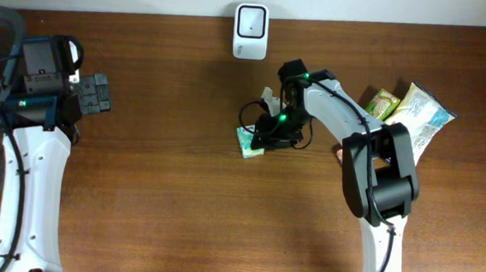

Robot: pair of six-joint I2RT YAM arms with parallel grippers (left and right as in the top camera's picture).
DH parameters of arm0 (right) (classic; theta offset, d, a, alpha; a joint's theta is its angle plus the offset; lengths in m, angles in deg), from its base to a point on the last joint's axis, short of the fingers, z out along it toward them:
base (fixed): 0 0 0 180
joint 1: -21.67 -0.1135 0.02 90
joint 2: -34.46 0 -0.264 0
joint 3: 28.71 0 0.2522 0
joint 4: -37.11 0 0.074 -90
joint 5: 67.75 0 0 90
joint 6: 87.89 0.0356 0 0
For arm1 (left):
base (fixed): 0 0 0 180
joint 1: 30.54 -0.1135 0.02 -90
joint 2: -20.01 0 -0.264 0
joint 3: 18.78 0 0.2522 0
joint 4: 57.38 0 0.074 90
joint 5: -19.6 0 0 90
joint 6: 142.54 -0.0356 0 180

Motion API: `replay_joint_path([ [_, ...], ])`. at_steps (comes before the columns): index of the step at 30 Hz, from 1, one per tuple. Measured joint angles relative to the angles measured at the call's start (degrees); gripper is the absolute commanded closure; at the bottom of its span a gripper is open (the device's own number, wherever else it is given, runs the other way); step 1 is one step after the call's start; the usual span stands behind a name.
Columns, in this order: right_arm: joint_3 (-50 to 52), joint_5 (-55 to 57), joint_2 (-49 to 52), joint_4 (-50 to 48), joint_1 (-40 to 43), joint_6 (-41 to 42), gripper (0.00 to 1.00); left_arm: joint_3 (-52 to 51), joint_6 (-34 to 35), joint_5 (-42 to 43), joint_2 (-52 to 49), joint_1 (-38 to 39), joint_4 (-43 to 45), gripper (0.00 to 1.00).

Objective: Scan the item barcode
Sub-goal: 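Lower and grasp the green Kleenex pack with the right gripper, then lift the green pack and raise it toward the scanner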

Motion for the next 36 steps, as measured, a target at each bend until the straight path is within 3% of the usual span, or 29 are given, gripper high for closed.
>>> replay_joint_path([
  [4,0.3,1.6,0.0,-2.1,-1.7,3.9,0.81,0.0,0.0,0.0,0.0,0.0,0.0,0.01],
  [9,0.5,1.7,0.0,-2.1,-2.0,6.5,0.96,0.0,0.0,0.0,0.0,0.0,0.0,0.01],
  [14,0.5,-0.2,0.0,-0.5,-1.9,5.8,0.96,0.0,0.0,0.0,0.0,0.0,0.0,0.01],
  [19,-0.6,-14.3,-1.6,9.1,-0.8,-6.1,0.96,0.0,0.0,0.0,0.0,0.0,0.0,0.01],
  [25,-2.4,-28.5,-11.6,12.3,5.0,-14.6,0.96,0.0,0.0,0.0,0.0,0.0,0.0,0.01],
  [36,-2.8,-51.0,-14.6,12.2,17.7,-17.6,0.96,0.0,0.0,0.0,0.0,0.0,0.0,0.01],
])
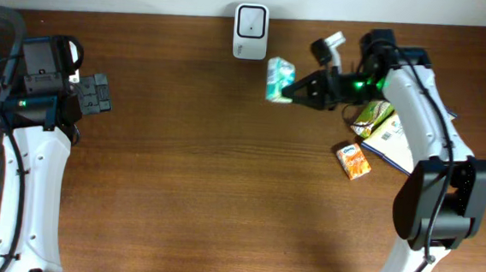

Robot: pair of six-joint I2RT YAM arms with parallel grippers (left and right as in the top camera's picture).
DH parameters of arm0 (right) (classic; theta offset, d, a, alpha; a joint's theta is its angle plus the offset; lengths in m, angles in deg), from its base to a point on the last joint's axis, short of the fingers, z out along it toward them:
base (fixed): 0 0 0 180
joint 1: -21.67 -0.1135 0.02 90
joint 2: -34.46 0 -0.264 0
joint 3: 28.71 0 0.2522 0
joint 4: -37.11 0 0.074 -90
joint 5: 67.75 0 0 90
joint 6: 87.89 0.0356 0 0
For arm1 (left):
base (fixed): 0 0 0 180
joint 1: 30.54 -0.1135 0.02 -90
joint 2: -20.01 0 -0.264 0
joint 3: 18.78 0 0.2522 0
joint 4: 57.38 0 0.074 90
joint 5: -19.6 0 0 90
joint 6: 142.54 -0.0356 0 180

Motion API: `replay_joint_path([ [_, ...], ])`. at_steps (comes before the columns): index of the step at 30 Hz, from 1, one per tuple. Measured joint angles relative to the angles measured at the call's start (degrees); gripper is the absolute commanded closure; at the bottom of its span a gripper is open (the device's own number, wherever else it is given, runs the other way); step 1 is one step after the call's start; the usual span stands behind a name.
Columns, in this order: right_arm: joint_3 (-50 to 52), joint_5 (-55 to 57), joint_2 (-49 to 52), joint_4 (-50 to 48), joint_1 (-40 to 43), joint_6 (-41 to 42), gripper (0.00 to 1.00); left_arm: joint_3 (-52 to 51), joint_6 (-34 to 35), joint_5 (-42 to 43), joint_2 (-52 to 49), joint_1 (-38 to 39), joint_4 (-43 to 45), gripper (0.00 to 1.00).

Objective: Scan the item barcode
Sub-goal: 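Lift the green pack and raise it toward the scanner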

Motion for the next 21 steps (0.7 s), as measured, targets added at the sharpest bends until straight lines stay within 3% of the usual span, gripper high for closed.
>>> replay_joint_path([
  [14,-1.4,-1.9,0.0,0.2,1.5,0.1,0.96,0.0,0.0,0.0,0.0,0.0,0.0,0.01],
  [21,-4.0,22.1,0.0,-2.0,-6.4,8.9,0.96,0.0,0.0,0.0,0.0,0.0,0.0,0.01],
])
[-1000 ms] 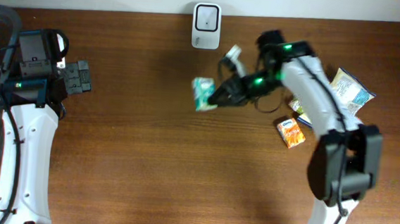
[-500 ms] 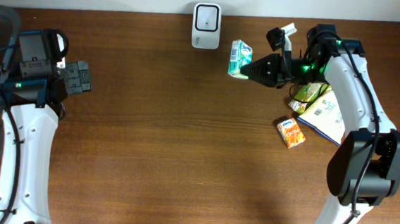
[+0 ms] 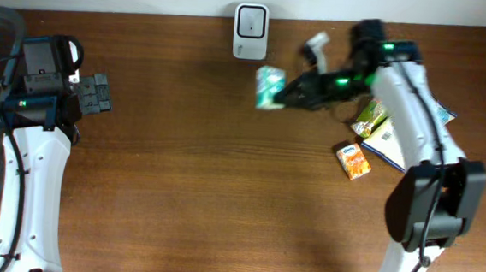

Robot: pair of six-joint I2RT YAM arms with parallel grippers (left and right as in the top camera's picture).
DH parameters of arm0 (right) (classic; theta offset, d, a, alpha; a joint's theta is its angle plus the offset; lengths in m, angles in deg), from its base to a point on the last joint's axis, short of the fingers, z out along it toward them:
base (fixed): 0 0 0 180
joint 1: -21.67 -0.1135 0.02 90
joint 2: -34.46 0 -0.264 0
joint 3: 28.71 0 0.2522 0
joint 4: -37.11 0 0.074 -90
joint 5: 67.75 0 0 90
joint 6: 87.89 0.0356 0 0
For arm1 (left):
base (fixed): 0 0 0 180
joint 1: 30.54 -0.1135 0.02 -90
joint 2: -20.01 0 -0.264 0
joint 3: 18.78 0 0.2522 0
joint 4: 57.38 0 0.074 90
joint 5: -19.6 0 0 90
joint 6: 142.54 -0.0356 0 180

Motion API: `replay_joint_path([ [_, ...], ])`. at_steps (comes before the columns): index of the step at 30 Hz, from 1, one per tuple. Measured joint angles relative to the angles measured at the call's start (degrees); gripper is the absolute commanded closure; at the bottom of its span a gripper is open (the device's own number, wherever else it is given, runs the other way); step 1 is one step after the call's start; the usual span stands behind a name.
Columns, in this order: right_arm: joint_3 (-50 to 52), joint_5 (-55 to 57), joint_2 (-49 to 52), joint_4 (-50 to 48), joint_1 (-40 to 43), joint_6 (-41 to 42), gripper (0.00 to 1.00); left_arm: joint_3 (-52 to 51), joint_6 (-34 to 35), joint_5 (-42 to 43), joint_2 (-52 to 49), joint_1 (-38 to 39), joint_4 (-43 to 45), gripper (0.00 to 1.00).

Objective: Scan the item barcode
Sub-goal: 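Lift the green pack and raise it toward the scanner, then hold the green Kleenex pack in front of the white scanner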

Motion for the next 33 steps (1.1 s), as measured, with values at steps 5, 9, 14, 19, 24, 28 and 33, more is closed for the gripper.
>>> replay_joint_path([
  [5,-15.0,38.5,0.3,-2.2,-12.9,8.6,0.96,0.0,0.0,0.0,0.0,0.0,0.0,0.01],
  [9,-21.2,63.6,-0.2,-12.5,-19.1,7.5,0.96,0.0,0.0,0.0,0.0,0.0,0.0,0.01],
  [14,-21.9,86.7,1.9,-29.9,-23.3,-0.9,0.96,0.0,0.0,0.0,0.0,0.0,0.0,0.01],
  [19,-22.1,95.2,11.8,-45.3,-21.7,-11.3,0.96,0.0,0.0,0.0,0.0,0.0,0.0,0.01],
  [24,-22.1,96.8,22.5,-55.6,-19.5,-25.9,0.96,0.0,0.0,0.0,0.0,0.0,0.0,0.01],
  [28,-22.1,96.8,28.0,-58.2,-18.8,-38.3,0.96,0.0,0.0,0.0,0.0,0.0,0.0,0.01],
  [33,-22.1,96.1,31.0,-58.5,-18.8,-45.3,0.96,0.0,0.0,0.0,0.0,0.0,0.0,0.01],
])
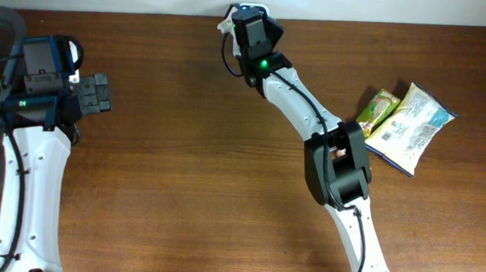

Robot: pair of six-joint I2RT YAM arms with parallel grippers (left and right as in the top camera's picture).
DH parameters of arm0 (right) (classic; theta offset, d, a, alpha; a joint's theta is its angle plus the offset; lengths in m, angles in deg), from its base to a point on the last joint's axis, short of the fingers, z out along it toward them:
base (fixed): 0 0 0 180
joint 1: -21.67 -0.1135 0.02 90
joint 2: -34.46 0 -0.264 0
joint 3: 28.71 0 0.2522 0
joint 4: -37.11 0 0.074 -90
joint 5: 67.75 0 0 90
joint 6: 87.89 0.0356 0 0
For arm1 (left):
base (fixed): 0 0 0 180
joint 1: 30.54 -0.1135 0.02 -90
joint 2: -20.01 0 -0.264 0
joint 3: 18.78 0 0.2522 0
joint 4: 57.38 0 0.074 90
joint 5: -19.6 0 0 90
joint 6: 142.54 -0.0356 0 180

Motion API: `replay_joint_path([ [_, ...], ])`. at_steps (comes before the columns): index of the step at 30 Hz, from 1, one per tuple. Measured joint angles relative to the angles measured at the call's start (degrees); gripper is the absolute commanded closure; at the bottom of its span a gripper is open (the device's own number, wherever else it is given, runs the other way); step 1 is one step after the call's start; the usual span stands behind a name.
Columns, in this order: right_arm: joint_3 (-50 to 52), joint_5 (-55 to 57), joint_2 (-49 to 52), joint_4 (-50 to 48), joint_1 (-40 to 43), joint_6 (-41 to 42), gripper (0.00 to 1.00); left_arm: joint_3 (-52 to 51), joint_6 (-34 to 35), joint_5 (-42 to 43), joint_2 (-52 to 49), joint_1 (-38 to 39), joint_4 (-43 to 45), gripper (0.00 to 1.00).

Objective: Scan the item barcode
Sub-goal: 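Hold the green Kleenex pack in front of the white scanner, then carry the green pack right and release it beside the orange pack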

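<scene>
My right arm reaches across to the back middle of the table. Its wrist and gripper sit right over the white scanner, of which only a thin white edge shows. The green packet is hidden; nothing of it shows under the wrist, and the fingers are covered too. My left gripper hangs at the far left, pointing right, open and holding nothing.
Two snack bags lie at the right, a small green-yellow one and a larger pale one. A dark mesh basket stands off the left edge. The right arm's elbow spans the middle right of the table.
The right gripper was holding the green packet just right of the scanner. Now it covers the scanner and the packet is out of sight. The orange carton no longer shows. The left arm is unchanged.
The right gripper was first down on the green packet at mid-table. Then it held the packet in the air near the scanner's right side, then closer and slightly lower left. Now it sits over the scanner itself. The left arm stayed put throughout.
</scene>
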Motion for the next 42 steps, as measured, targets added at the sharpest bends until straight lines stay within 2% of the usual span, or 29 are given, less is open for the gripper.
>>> replay_joint_path([
  [21,0.0,0.0,0.1,-0.7,0.0,-2.7,0.96,0.0,0.0,0.0,0.0,0.0,0.0,0.01],
  [26,0.0,-1.1,0.1,0.1,0.0,1.8,0.96,0.0,0.0,0.0,0.0,0.0,0.0,0.01],
  [31,0.1,-3.3,-1.7,9.0,-0.1,10.3,0.96,0.0,0.0,0.0,0.0,0.0,0.0,0.01],
  [35,0.5,-6.9,-10.9,22.9,-0.1,20.4,0.96,0.0,0.0,0.0,0.0,0.0,0.0,0.01],
  [39,0.4,-15.8,-24.4,43.4,0.2,35.8,0.96,0.0,0.0,0.0,0.0,0.0,0.0,0.01],
  [40,-0.1,-20.7,-30.3,54.0,0.7,44.3,0.96,0.0,0.0,0.0,0.0,0.0,0.0,0.01],
  [42,-1.0,-24.5,-34.2,62.9,1.9,50.7,0.96,0.0,0.0,0.0,0.0,0.0,0.0,0.01],
])
